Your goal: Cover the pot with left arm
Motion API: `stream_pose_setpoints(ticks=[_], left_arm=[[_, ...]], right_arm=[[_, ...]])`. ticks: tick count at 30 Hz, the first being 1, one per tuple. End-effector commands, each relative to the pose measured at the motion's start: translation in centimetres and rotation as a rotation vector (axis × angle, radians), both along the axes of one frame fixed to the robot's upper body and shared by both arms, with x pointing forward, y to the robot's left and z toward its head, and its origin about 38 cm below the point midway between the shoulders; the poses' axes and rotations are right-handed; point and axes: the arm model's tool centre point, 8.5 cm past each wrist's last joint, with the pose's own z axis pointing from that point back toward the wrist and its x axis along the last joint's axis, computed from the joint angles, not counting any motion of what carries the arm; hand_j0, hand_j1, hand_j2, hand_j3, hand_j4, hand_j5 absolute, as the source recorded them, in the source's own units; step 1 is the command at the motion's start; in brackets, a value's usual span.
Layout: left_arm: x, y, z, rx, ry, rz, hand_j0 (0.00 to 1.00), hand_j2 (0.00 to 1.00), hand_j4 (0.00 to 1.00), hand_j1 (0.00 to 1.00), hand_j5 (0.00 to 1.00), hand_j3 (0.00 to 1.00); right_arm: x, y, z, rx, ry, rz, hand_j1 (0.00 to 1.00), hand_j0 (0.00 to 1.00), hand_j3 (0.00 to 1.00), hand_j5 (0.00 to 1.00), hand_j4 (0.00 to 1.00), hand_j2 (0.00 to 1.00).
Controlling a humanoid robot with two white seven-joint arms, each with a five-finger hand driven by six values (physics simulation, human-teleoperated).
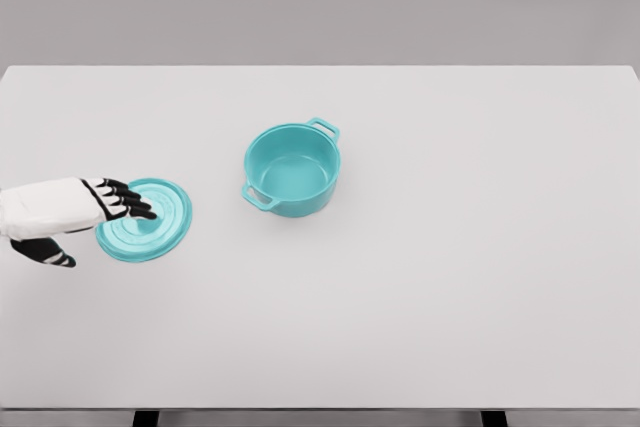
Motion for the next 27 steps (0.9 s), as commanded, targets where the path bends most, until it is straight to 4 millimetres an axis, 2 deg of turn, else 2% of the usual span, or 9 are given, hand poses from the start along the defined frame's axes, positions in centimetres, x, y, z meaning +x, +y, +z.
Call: stream_pose_setpoints(ticks=[1,10,14,16,19,22,24,25,27], left_arm=[[-0.1,-0.4,-0.2,-0.004,0.002,-0.007,1.00,1.00,1.00,1.00,1.00,1.00],[0.6,-0.2,0.8,-0.002,-0.026,-0.003,1.00,1.00,1.00,1.00,1.00,1.00],[0.9,-1.0,0.1,-0.019,-0.015,-0.006,1.00,1.00,1.00,1.00,1.00,1.00],[2.6,-2.3,0.7,-0.018,-0.027,-0.039,1.00,1.00,1.00,1.00,1.00,1.00],[6.6,-4.6,-3.4,0.017,0.091,-0.052,1.00,1.00,1.00,1.00,1.00,1.00],[8.7,-4.9,-0.2,0.075,0.031,-0.075,1.00,1.00,1.00,1.00,1.00,1.00],[9.1,-3.7,2.3,0.120,-0.008,-0.066,1.00,1.00,1.00,1.00,1.00,1.00],[9.0,-3.4,2.3,0.137,-0.004,-0.066,1.00,1.00,1.00,1.00,1.00,1.00],[8.2,-3.8,-0.1,0.167,0.060,-0.092,1.00,1.00,1.00,1.00,1.00,1.00]], right_arm=[[-0.1,-0.1,0.0,-0.002,0.004,-0.001,1.00,1.00,1.00,1.00,1.00,1.00],[-0.9,-0.1,0.0,-0.003,0.016,-0.002,1.00,1.00,1.00,1.00,1.00,1.00],[-0.9,-0.1,0.0,-0.003,0.016,-0.002,1.00,1.00,1.00,1.00,1.00,1.00],[-0.9,-0.1,0.0,-0.003,0.016,-0.002,1.00,1.00,1.00,1.00,1.00,1.00],[-1.0,-0.1,0.0,-0.003,0.018,-0.002,1.00,1.00,1.00,1.00,1.00,1.00],[-0.9,-0.1,0.0,-0.003,0.016,-0.002,1.00,1.00,1.00,1.00,1.00,1.00],[-1.0,-0.1,0.0,-0.003,0.018,-0.002,1.00,1.00,1.00,1.00,1.00,1.00],[-0.9,-0.1,0.0,-0.003,0.016,-0.002,1.00,1.00,1.00,1.00,1.00,1.00],[-1.0,-0.1,0.0,-0.003,0.018,-0.002,1.00,1.00,1.00,1.00,1.00,1.00]])
